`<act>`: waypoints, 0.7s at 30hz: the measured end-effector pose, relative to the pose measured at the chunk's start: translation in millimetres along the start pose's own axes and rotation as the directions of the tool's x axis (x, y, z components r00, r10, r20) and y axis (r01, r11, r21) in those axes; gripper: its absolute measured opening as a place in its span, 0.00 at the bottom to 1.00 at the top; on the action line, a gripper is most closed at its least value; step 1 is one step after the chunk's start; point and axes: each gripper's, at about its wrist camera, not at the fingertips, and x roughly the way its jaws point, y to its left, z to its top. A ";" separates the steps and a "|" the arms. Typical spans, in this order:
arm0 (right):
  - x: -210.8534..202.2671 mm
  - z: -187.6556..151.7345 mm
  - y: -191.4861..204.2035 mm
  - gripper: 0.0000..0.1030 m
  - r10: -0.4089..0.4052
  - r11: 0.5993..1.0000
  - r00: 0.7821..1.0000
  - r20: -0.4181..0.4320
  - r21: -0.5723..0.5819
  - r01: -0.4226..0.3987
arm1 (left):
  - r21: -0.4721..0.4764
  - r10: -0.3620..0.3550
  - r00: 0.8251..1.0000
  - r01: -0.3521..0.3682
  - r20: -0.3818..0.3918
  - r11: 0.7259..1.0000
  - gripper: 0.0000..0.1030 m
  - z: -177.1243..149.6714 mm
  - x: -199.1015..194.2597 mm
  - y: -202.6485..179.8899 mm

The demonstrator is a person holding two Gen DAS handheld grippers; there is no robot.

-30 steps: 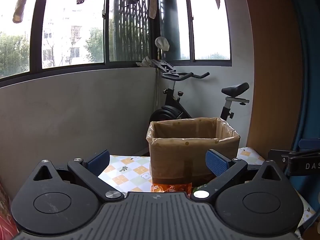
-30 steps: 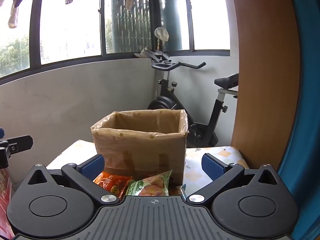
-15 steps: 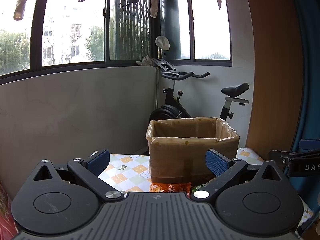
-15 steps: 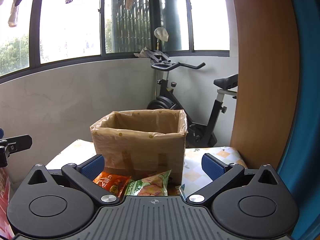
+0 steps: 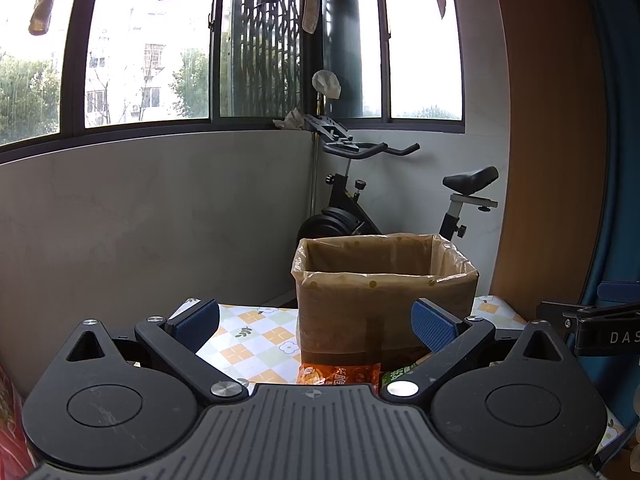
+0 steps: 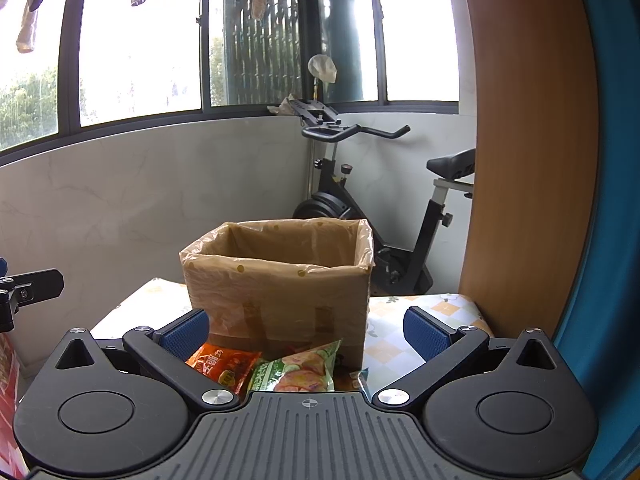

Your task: Organize snacks

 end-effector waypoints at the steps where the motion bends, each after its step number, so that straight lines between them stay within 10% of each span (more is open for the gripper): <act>1: -0.1 0.0 0.1 1.00 -0.001 1.000 1.000 0.000 0.000 0.001 | 0.000 0.000 1.000 0.000 0.000 1.000 1.00 -0.1 0.0 0.1; 21: 0.8 -1.2 -0.9 1.00 -0.002 1.000 1.000 0.000 -0.002 0.002 | -0.008 -0.003 1.000 0.003 -0.003 1.000 1.00 -1.5 0.9 0.5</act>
